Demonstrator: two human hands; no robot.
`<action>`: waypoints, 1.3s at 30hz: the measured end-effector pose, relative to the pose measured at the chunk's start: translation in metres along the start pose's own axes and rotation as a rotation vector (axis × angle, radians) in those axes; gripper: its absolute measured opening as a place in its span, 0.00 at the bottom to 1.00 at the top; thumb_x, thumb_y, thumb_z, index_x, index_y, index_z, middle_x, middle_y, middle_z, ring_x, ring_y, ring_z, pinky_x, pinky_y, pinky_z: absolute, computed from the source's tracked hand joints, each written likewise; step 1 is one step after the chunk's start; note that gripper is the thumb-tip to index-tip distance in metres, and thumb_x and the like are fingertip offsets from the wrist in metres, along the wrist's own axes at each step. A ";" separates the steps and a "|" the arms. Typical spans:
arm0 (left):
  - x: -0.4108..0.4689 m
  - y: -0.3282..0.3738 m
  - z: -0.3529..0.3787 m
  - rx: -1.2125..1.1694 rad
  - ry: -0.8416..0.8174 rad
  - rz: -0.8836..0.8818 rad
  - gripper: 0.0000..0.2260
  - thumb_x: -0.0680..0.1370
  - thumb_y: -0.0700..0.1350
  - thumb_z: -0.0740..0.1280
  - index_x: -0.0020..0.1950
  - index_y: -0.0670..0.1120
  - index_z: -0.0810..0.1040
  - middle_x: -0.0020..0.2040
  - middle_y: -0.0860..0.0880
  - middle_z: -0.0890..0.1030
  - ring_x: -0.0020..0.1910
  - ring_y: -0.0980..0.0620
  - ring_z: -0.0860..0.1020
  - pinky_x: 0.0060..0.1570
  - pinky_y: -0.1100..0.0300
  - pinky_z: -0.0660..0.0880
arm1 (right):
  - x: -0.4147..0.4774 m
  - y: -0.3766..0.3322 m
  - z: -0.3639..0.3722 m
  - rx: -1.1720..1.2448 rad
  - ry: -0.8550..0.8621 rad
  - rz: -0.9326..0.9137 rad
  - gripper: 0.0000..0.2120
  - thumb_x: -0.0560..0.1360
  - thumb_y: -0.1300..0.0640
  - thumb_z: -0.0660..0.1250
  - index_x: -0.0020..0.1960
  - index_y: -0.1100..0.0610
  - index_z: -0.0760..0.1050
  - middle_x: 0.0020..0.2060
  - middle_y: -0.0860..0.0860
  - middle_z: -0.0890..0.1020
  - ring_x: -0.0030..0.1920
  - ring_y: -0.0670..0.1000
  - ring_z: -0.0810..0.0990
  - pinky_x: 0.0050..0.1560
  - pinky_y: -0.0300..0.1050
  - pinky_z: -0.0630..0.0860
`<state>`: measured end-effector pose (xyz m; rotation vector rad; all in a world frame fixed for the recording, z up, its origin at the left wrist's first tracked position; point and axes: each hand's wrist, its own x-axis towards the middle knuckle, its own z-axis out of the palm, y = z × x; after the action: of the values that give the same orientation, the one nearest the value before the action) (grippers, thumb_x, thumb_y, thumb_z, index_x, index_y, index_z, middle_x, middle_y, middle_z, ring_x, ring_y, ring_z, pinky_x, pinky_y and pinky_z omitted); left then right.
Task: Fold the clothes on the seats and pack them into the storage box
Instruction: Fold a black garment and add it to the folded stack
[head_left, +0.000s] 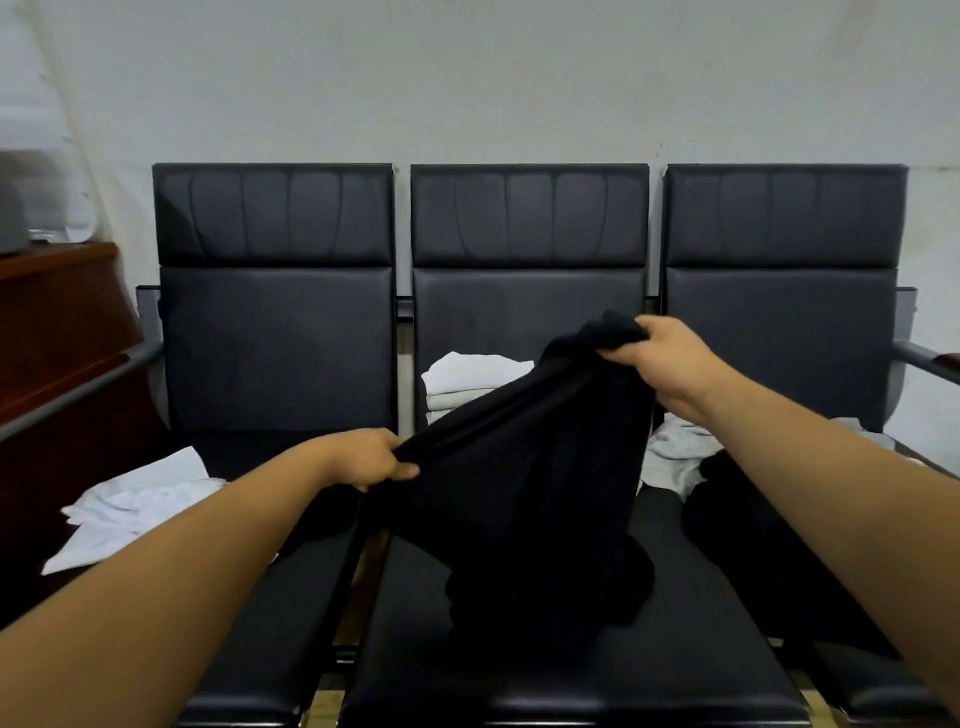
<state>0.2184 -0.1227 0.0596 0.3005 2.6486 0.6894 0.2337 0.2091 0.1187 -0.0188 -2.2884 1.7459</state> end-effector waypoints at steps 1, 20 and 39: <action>0.002 -0.005 -0.004 0.006 0.067 -0.021 0.05 0.82 0.48 0.64 0.49 0.54 0.79 0.50 0.50 0.83 0.48 0.51 0.81 0.47 0.58 0.77 | 0.000 0.010 -0.005 -0.106 -0.004 0.022 0.12 0.73 0.65 0.74 0.55 0.66 0.78 0.48 0.60 0.85 0.50 0.59 0.84 0.58 0.58 0.80; -0.010 0.100 -0.144 -1.242 0.563 0.476 0.13 0.84 0.37 0.56 0.50 0.50 0.77 0.52 0.48 0.83 0.54 0.49 0.82 0.51 0.52 0.81 | 0.073 -0.059 -0.049 0.249 0.309 -0.014 0.15 0.82 0.68 0.56 0.65 0.60 0.75 0.63 0.59 0.77 0.57 0.64 0.78 0.31 0.47 0.82; -0.069 0.042 -0.092 -0.366 0.219 0.323 0.13 0.77 0.33 0.67 0.38 0.45 0.85 0.36 0.48 0.85 0.35 0.53 0.82 0.36 0.66 0.78 | 0.002 -0.003 -0.046 -0.062 0.011 0.133 0.16 0.70 0.76 0.58 0.49 0.64 0.80 0.42 0.62 0.81 0.42 0.60 0.80 0.41 0.46 0.80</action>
<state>0.2463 -0.1458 0.1768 0.5813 2.6260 1.3594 0.2419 0.2525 0.1330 -0.1964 -2.3824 1.7307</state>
